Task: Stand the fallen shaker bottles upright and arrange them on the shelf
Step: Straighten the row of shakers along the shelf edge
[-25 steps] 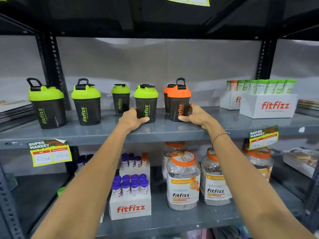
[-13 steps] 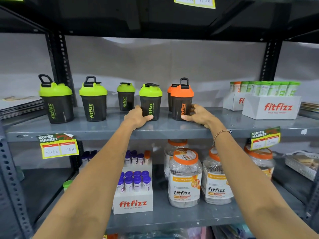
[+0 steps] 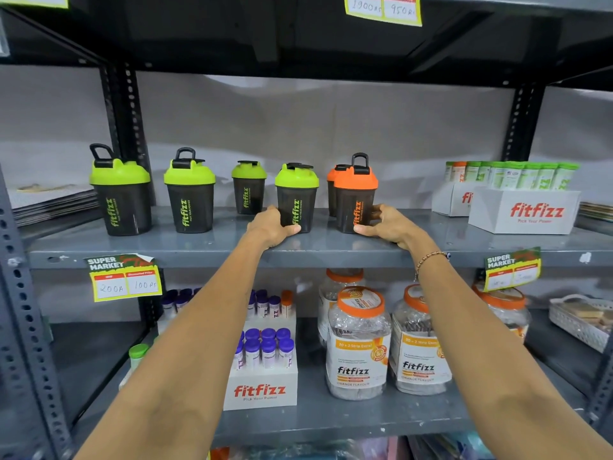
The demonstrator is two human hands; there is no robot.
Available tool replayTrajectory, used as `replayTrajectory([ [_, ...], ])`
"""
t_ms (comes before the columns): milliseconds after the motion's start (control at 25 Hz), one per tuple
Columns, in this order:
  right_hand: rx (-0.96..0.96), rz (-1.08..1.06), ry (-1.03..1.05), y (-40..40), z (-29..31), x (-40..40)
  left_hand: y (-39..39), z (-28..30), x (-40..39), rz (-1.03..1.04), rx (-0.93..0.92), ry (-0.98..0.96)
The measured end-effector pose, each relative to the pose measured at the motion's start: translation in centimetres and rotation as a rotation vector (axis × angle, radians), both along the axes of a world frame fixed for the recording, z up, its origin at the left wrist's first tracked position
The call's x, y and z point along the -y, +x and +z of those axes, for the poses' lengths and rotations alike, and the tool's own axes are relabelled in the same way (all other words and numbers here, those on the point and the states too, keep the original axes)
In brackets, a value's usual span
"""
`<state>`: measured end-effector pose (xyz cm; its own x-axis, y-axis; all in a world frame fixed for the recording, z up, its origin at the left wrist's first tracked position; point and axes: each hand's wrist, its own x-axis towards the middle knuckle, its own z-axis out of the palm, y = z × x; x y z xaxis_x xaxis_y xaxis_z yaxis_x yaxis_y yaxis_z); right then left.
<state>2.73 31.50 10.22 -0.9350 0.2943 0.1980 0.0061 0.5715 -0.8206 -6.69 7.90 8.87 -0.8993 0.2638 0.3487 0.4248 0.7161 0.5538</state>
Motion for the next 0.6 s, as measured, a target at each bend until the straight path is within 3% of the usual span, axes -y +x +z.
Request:
replayTrajectory([
  [120, -0.046, -0.168, 0.035, 1.0, -0.6, 0.3, 1.4, -0.2, 0.7, 0.023, -0.051, 0.059],
  [280, -0.379, -0.407, 0.012, 3.0, -1.3, 5.9, 4.2, -0.9, 5.2, 0.040, -0.234, 0.377],
  [480, -0.541, -0.091, 0.042, 0.8, -0.4, 19.3, 4.5, -0.4, 17.2, 0.264, -0.497, 0.775],
  [600, -0.427, -0.001, -0.014, -3.1, 0.4, 25.2, 2.3, -0.2, 23.9, 0.385, -0.555, 0.650],
])
